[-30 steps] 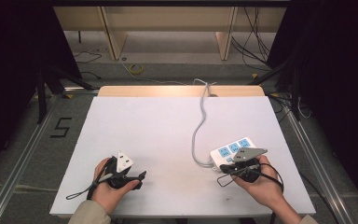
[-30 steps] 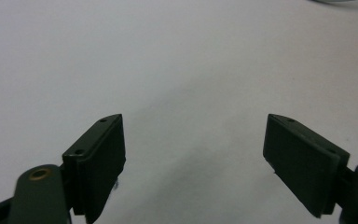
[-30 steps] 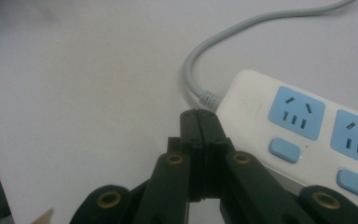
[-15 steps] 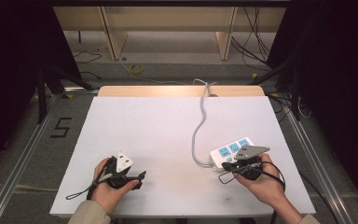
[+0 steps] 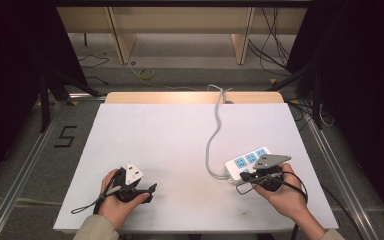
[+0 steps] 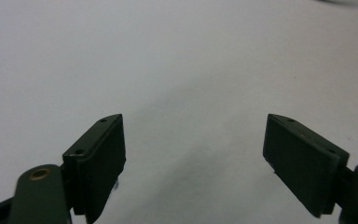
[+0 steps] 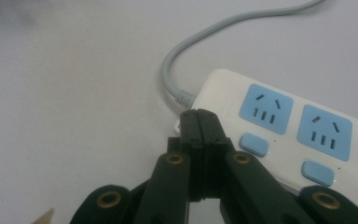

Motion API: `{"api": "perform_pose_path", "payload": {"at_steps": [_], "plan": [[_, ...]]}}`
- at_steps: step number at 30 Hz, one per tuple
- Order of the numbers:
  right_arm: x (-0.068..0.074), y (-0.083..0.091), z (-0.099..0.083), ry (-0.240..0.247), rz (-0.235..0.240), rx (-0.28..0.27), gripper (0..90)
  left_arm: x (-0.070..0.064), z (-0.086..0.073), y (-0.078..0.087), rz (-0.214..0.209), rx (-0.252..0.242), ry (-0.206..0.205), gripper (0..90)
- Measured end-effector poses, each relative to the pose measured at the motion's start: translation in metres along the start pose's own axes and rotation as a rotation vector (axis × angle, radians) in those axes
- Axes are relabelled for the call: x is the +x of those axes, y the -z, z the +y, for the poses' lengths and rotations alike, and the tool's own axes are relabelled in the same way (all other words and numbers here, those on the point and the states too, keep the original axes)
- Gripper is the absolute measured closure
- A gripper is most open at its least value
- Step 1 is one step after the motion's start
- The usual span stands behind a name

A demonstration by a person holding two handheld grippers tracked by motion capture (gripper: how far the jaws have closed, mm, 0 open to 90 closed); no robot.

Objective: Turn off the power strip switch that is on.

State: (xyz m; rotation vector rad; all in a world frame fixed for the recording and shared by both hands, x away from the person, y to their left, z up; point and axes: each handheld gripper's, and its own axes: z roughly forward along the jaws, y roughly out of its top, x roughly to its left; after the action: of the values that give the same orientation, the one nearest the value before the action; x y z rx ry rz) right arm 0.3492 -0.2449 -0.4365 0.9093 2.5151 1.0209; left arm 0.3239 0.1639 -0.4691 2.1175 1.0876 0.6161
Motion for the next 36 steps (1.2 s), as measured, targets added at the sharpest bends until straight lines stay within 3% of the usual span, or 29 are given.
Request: {"api": "perform_pose_path", "payload": {"at_steps": [36], "plan": [[-0.020, 0.006, 0.001, -0.052, -0.043, 0.013, 90.0, 0.000, 0.001, 0.000, 0.004, -0.004, -0.004, 21.0]]}}
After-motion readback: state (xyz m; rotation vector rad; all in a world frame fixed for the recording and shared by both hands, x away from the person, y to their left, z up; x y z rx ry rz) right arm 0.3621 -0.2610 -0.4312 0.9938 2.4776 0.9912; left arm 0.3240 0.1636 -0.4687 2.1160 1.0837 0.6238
